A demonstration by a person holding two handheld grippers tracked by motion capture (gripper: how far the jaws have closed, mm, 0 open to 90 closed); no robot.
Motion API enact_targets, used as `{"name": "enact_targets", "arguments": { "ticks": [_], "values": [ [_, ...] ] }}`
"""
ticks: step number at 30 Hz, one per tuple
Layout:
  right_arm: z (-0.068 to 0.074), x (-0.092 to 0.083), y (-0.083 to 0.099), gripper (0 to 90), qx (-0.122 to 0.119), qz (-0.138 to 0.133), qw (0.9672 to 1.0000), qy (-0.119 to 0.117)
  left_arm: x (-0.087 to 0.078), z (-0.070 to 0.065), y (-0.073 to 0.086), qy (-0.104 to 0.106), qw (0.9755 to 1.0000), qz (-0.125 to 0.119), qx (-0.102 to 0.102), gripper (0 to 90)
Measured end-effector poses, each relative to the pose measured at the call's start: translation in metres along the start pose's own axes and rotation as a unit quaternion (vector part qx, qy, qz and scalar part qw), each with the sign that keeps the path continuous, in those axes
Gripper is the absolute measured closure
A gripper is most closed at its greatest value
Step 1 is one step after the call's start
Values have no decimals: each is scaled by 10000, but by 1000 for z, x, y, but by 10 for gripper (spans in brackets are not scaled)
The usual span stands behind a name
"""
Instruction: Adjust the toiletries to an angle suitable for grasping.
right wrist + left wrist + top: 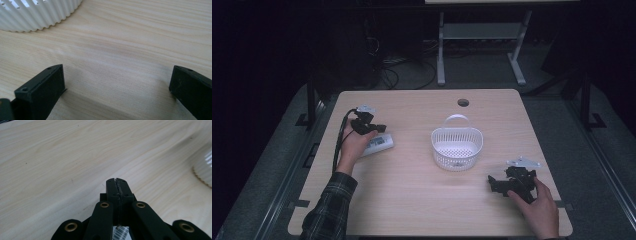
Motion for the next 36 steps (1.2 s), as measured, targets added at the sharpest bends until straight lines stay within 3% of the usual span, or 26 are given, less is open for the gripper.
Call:
{"name": "enact_targets", "arguments": {
  "ticks": [6,12,26,36],
  "values": [
    [0,0,0,0,1,1,10000,0,18,3,4,-139,9996,228,-97,900],
    [0,0,0,0,1,1,10000,0,29,4,9,-146,9991,355,-175,900],
    [0,0,0,0,1,1,10000,-1,28,-9,15,28,9981,599,-137,900],
    [0,0,0,0,-1,2,10000,-1,21,-22,24,159,9981,586,-136,900]
  ]
}}
Point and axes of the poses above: each handheld gripper's, and its own axes: x roughly forward along the jaws, y roughly out of its underside, z roughly to its left, the point moved 4 cm from there along x, roughly forward along the jaws, and after that the axes turned 6 degrees about -y, right-handed, at the moved point
